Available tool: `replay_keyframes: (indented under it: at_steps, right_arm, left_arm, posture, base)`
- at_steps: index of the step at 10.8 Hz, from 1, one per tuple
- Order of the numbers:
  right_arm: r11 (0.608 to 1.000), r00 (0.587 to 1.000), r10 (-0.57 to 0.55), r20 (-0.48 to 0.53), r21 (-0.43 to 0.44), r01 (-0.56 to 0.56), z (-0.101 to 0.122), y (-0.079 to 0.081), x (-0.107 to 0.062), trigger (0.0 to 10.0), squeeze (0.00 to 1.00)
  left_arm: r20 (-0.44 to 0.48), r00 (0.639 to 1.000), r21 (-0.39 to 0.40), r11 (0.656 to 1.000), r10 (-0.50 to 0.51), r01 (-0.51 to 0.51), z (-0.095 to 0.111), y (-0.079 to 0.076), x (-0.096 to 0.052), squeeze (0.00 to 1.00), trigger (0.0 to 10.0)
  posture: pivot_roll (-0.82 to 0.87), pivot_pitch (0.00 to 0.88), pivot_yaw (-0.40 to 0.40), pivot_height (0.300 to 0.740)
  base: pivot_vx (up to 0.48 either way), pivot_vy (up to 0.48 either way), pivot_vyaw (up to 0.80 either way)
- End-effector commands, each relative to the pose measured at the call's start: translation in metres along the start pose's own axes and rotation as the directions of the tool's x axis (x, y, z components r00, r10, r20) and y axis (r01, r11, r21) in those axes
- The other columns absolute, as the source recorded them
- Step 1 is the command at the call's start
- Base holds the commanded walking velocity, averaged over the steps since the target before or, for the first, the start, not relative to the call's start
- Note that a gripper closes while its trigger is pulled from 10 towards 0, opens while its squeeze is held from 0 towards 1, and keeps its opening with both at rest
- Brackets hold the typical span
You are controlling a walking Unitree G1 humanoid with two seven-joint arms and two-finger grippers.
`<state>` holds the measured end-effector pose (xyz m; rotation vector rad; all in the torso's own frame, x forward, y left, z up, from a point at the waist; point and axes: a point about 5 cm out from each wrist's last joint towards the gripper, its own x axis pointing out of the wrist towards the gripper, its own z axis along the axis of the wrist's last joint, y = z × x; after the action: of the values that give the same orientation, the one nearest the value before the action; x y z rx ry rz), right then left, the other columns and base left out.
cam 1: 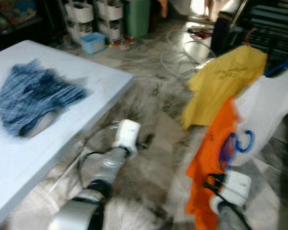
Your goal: Hang hanger
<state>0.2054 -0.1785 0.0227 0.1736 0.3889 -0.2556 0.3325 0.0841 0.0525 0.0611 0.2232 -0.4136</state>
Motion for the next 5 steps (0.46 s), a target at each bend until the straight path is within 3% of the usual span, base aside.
replay_keyframes:
  at_steps: [1,5]
  right_arm:
    - [0.999,0.999,-0.045,0.010,0.000,0.046,0.0004,-0.0115,-0.0017,10.0,0.00]
    - [0.999,0.999,-0.040,0.006,-0.011,0.040,0.0000,-0.0110,-0.0032,10.0,0.00]
  left_arm:
    - [0.040,0.997,0.004,0.998,-0.070,0.070,0.0110,-0.0212,0.0074,0.00,10.0]
    - [0.034,0.996,0.007,0.996,-0.085,0.085,0.0075,-0.0248,0.0061,0.00,10.0]
  posture:
    - [-0.03,0.000,-0.004,0.740]
    - [-0.04,0.000,-0.007,0.740]
  base:
    - [0.472,0.000,-0.80]
    - [0.472,0.000,-0.74]
